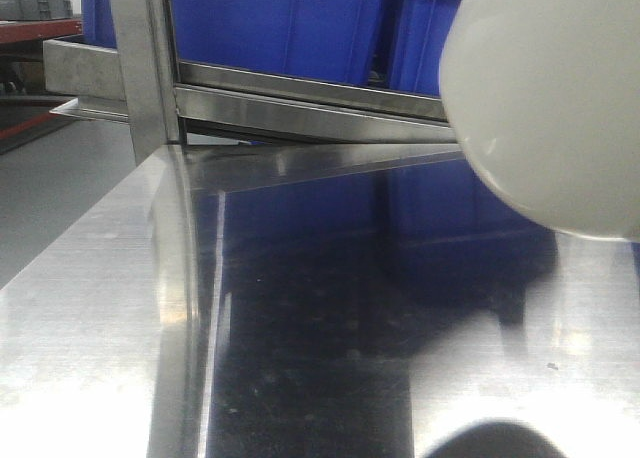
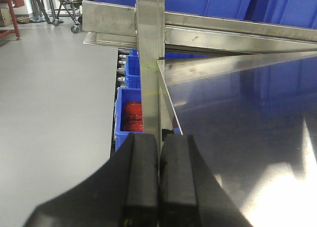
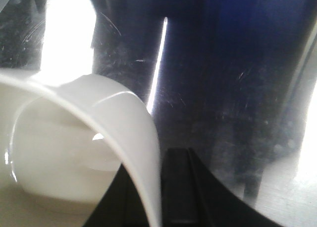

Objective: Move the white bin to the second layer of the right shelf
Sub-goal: 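Lift the white bin off the table with the right gripper, then drive away from the table holding the bin in the right gripper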

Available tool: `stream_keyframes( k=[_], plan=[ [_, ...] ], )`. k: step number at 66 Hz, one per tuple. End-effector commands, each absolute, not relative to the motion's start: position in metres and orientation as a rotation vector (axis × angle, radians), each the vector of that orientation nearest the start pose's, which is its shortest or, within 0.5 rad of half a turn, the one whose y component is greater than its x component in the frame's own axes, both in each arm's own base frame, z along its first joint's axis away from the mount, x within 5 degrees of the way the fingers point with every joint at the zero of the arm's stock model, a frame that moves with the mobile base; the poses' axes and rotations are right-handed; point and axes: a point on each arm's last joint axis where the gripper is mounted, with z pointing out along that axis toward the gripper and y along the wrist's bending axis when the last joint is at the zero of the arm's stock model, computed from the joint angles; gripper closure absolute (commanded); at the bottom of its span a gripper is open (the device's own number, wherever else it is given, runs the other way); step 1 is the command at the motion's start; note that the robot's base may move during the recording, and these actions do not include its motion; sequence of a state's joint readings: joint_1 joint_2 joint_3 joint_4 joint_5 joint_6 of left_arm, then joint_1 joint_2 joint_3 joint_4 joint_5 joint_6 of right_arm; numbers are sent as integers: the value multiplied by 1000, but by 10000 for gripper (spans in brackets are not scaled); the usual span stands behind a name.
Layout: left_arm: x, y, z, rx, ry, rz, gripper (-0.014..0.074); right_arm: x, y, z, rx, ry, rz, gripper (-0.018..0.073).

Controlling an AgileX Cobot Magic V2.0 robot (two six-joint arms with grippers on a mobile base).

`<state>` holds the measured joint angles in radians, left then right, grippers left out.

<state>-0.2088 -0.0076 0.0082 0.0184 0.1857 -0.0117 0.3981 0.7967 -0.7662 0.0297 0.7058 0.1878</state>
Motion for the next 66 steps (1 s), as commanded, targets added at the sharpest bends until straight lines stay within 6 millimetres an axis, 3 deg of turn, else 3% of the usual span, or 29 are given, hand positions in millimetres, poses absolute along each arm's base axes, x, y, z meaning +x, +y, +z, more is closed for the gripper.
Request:
stream_keyframes(
  k=[1, 66],
  plan=[
    [55, -12, 193, 172, 1589, -163, 512, 141, 61, 351, -205, 2109, 384, 504],
    [55, -12, 193, 172, 1589, -163, 512, 142, 61, 350, -205, 2111, 384, 504]
  ],
)
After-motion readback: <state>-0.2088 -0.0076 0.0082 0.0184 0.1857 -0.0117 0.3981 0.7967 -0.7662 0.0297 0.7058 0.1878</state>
